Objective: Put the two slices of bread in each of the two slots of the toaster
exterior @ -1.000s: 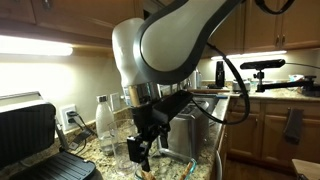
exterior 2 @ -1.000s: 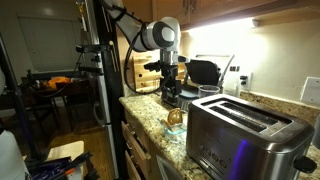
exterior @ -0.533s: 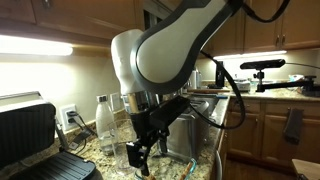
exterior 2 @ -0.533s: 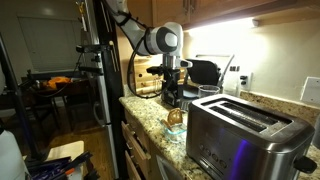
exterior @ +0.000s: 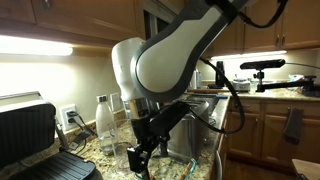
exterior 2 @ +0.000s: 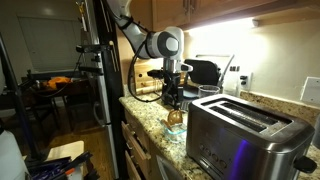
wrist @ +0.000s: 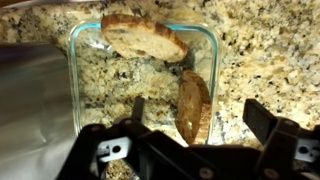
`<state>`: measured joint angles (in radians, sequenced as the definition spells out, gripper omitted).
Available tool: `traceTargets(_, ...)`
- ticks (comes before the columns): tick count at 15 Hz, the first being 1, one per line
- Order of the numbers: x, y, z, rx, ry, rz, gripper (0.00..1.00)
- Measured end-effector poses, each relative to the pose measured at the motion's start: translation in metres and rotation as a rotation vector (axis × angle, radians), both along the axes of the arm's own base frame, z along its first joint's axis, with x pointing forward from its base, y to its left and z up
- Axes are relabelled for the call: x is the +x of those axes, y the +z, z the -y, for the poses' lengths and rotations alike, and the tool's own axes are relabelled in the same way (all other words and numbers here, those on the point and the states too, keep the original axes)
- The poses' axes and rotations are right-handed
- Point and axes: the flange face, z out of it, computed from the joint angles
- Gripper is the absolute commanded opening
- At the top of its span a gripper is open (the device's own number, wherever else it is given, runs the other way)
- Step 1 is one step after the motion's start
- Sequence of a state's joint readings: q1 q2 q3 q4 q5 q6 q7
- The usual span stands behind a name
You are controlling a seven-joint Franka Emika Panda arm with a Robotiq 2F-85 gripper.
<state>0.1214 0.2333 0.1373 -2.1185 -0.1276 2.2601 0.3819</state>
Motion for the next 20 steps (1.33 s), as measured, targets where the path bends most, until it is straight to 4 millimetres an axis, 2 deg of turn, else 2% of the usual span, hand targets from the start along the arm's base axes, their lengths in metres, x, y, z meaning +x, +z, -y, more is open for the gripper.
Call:
traceTargets(11, 0.006, -0.021, 0.004, 0.006, -0.024, 0.008, 1.00)
traceTargets(12, 0.006, -0.022, 0.004, 0.006, -0.025, 0.008, 0.75)
traceTargets(13, 0.007, -0.022, 0.005, 0.006, -0.026, 0.008, 0.74)
traceTargets(20, 0.011, -0.021, 0.007, 0.006, -0.032, 0.013, 0.26)
